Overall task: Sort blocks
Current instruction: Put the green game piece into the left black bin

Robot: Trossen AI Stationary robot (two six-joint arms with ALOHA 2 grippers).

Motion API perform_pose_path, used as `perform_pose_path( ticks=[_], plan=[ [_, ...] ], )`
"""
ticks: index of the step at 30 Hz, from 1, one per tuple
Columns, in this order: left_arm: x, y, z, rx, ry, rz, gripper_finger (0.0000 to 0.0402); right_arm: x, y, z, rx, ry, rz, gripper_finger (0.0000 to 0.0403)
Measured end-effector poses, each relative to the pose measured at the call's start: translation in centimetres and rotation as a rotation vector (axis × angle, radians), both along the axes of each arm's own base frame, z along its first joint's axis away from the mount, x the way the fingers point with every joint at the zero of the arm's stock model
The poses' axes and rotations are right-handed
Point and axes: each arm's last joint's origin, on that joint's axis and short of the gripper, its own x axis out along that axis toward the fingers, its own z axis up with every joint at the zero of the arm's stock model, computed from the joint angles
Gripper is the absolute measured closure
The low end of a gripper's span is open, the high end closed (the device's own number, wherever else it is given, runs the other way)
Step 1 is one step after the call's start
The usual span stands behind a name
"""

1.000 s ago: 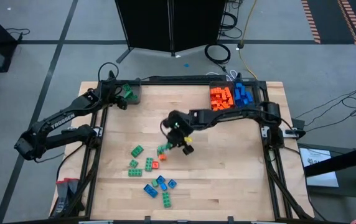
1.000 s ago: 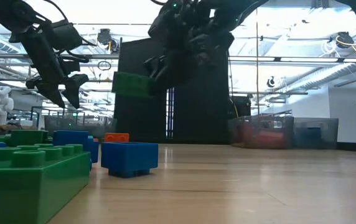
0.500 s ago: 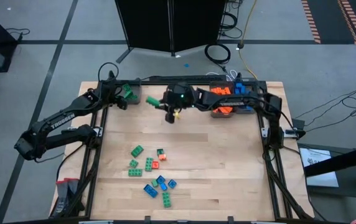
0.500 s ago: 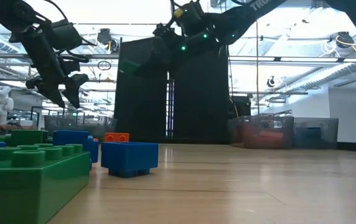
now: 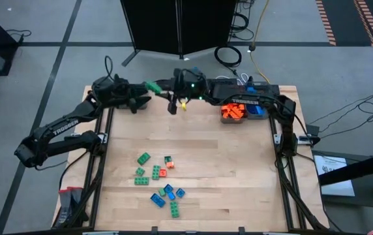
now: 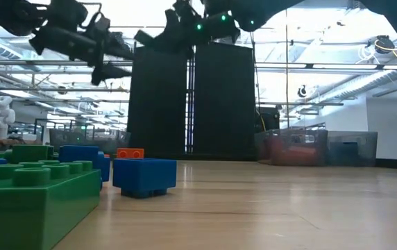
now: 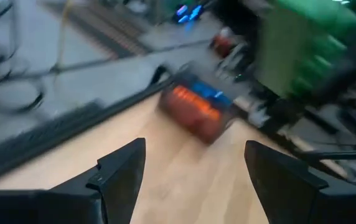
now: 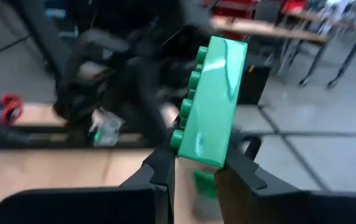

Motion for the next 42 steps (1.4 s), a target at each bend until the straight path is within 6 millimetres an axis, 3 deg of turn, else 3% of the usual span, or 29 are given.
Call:
perform_pose_path(
  ticks=[7,15,29,42],
  plan=[
    [0.5,-0.4,2.2,0.14,-0.176,-0.124,0.0125,-0.1,-0.8,4.0,-0.076,-0.092,-0.009,0.0338],
    [0.2,-1.2,5.7,0.305,-0.456,-0.193,0.0125,-0.3,-1.2,4.8,-0.117,-0.09,-0.017,0.0338],
    [0.4,-1.0,5.2,0.268,-0.425,-0.157,0.0125,-0.4,-0.8,5.1,-0.123,-0.101,0.052,0.0338],
    [0.2,-1.1,5.8,0.314,-0.47,-0.168,0.0127,0.1,0.9,5.1,-0.134,-0.107,0.159,0.0338]
  ],
)
